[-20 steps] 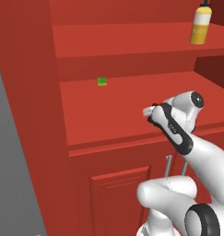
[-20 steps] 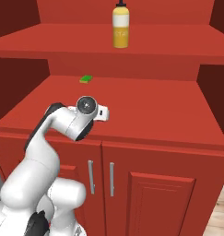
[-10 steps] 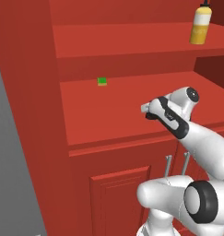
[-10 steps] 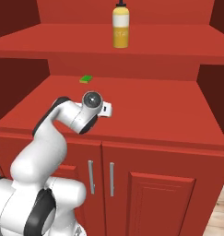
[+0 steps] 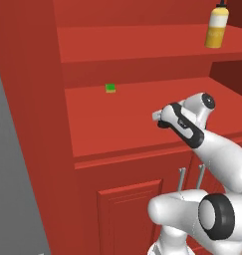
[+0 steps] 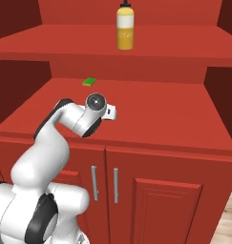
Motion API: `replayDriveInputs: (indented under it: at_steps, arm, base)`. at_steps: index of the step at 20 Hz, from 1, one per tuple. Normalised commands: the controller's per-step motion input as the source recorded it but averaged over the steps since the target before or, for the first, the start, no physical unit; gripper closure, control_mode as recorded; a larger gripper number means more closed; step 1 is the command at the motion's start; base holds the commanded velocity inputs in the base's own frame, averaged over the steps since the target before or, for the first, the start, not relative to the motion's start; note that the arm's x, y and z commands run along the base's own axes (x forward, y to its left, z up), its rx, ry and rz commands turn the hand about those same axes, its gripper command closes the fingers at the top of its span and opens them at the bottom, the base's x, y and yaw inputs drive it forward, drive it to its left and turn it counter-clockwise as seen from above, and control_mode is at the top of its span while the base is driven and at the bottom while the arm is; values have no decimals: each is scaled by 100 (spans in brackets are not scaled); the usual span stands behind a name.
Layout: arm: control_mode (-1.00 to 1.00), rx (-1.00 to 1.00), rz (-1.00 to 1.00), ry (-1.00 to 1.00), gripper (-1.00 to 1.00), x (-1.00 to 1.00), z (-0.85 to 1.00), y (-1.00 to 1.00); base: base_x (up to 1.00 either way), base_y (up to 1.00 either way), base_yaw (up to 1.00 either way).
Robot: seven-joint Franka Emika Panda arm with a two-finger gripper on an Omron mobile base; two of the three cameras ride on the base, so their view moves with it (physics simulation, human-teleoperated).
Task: Pick the mustard and shaker from the counter and place them in the cabinet.
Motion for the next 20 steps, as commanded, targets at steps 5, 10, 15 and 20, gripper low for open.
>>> replayDriveInputs:
  at_steps: [5,10,15,20]
  arm:
    - [-100,0,1,-3,-100,-12,0,0]
    - [-100,0,1,-2,-100,-16,0,0]
    - [-100,0,2,-2,-100,-23,0,0]
    - [-100,0,2,-5,-100,-53,0,0]
  base:
    - [0,0,0]
    - [0,0,0]
    - [0,0,0]
    - [0,0,0]
